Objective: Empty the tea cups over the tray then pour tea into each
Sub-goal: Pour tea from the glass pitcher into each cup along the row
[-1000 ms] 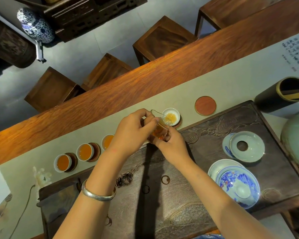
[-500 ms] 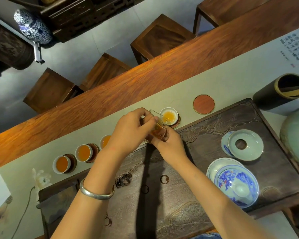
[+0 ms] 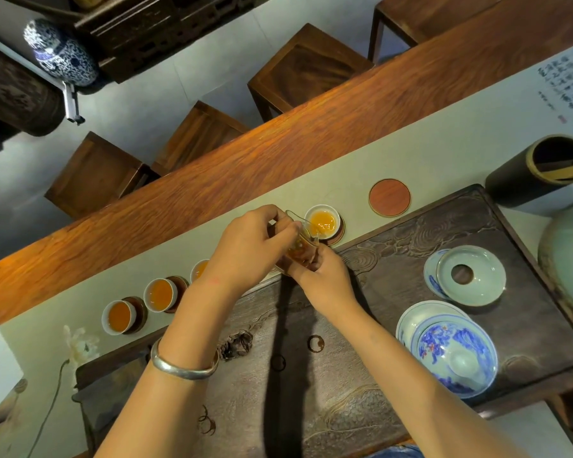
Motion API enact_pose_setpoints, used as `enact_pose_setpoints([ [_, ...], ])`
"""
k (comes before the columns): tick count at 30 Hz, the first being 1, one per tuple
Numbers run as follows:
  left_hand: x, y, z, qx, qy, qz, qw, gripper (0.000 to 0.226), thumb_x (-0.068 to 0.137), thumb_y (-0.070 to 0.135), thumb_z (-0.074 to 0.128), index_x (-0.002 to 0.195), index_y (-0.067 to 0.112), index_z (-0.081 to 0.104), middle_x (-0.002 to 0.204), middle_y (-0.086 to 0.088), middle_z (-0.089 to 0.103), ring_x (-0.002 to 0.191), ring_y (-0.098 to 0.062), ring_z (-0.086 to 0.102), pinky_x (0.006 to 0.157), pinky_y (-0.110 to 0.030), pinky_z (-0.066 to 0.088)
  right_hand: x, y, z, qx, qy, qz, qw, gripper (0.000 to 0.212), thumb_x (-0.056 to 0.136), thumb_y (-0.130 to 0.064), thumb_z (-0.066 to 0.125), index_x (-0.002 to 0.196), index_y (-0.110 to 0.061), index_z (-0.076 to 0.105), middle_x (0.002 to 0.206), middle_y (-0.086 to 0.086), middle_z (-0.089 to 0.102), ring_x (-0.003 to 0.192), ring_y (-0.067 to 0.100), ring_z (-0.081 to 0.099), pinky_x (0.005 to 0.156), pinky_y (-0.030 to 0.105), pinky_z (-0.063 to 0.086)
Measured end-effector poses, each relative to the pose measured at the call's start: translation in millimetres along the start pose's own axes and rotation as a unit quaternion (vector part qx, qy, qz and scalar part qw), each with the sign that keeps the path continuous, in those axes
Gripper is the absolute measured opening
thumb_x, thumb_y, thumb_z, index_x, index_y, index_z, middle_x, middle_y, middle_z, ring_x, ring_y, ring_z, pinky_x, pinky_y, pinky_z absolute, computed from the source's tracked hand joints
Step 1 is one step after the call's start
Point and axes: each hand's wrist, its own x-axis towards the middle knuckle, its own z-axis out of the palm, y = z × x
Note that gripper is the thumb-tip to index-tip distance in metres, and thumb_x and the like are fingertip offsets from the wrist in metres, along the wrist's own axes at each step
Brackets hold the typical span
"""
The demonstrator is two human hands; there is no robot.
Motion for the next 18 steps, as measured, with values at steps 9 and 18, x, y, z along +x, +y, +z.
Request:
enact_pose_setpoints([
  [9, 0, 6, -3, 0.015, -0.008, -0.009, 1.0, 0.027, 0.093, 0.042, 0.056, 0.078, 0.019, 0.06, 0.075, -0.003, 0.067, 0.062, -0.016, 0.055, 0.057, -0.034, 0.044, 1, 4, 1, -0.007, 0.0, 0.012, 1.0, 0.074, 0.056, -0.062, 0.077, 0.119, -0.025, 0.065, 0.108, -0.01, 0.074, 0.102, 0.006, 0.069, 0.094, 0.037, 0.056],
  [18, 2, 12, -1, 0.02, -0.009, -0.012, 1.0, 0.027, 0.092, 0.041, 0.057, 0.081, 0.017, 0.061, 0.077, -0.007, 0.069, 0.068, -0.024, 0.06, 0.059, -0.041, 0.048, 4, 5, -1, 0.0, 0.004, 0.016, 1.0, 0.076, 0.057, -0.061, 0.079, 0.121, -0.022, 0.066, 0.111, -0.007, 0.075, 0.107, 0.01, 0.07, 0.099, 0.045, 0.055],
])
